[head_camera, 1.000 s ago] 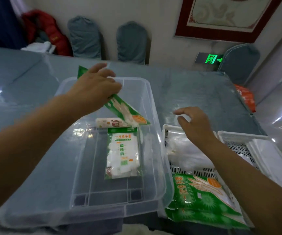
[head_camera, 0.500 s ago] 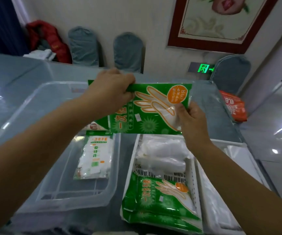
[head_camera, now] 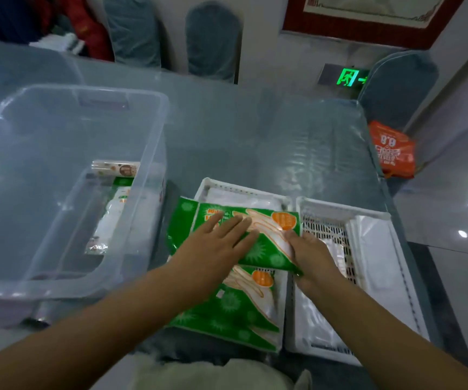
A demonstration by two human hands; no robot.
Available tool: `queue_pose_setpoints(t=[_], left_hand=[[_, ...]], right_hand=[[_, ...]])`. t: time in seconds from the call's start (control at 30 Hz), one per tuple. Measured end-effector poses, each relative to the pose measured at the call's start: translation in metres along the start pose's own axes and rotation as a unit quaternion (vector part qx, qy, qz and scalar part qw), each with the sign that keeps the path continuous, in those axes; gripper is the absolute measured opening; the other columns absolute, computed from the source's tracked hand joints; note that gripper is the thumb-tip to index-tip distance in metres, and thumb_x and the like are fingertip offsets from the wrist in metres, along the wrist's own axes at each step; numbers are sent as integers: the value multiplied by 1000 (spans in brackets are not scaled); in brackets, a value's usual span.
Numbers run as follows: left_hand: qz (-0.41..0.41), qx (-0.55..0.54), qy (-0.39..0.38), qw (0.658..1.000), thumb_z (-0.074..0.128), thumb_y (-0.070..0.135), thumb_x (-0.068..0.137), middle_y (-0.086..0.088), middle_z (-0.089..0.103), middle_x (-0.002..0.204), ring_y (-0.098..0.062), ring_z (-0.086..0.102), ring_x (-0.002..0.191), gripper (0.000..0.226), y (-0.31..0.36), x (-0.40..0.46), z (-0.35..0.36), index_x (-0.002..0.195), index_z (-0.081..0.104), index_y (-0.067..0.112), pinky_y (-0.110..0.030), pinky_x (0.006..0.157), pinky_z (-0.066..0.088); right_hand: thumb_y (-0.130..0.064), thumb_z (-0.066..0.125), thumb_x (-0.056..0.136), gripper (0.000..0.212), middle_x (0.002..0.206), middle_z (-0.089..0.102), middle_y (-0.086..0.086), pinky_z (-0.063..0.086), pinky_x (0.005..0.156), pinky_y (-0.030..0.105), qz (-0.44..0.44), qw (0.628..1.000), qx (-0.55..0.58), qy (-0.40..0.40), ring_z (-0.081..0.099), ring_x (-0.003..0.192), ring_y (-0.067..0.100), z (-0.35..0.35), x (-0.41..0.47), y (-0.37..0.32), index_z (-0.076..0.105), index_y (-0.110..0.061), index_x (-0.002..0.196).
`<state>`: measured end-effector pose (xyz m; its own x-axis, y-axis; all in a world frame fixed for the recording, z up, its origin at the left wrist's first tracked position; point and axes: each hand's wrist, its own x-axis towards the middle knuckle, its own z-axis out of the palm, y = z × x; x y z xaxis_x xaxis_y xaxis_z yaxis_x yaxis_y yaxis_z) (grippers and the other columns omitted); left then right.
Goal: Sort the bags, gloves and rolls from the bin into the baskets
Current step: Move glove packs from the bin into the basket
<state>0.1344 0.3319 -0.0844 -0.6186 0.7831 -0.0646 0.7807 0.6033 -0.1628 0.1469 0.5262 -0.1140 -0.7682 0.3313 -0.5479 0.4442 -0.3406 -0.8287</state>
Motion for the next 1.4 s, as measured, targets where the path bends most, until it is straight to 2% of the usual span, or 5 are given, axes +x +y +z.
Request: queue_pose_setpoints(t=[0.2,0.57,0.87,1.03,1.4], left_hand=[[-21,-48,59,997,89,23,34,-5,72,105,-20,69,91,78,14,-16,24,109,69,11,-31,73,57],[-26,-105,-3,994,88,21,39,5,73,89,-14,69,74,62,20,-23,72,99,71,25,-21,58,55],[-29,-196,-158,967,44,59,86,1,15,157,-15,14,141,76,-5,-9,99,147,14,26,-30,113,5],[5,-228,-10,974,74,54,60,1,63,104,-17,56,97,56,1,-35,78,105,64,21,-27,85,45],[83,-142,100,981,61,25,82,7,65,69,-15,59,66,10,8,-47,78,76,69,23,-25,57,48]], right_hand=[[-11,57,90,11,84,67,19,56,65,38,68,995,-75,-19,66,70,29,-6,-1,30,61,-1,90],[-16,58,84,15,83,50,-18,33,59,12,-253,810,-522,-80,50,73,1,-34,16,42,59,-31,84],[-30,50,91,31,117,57,2,42,86,33,-312,645,-655,-241,51,108,19,-8,22,55,56,-19,120],[-50,52,86,47,118,53,1,41,83,34,-305,602,-690,-263,46,111,21,-7,28,57,50,-24,126],[-57,39,86,57,121,56,1,46,77,36,-367,511,-718,-297,50,108,22,-11,25,63,44,-24,131]])
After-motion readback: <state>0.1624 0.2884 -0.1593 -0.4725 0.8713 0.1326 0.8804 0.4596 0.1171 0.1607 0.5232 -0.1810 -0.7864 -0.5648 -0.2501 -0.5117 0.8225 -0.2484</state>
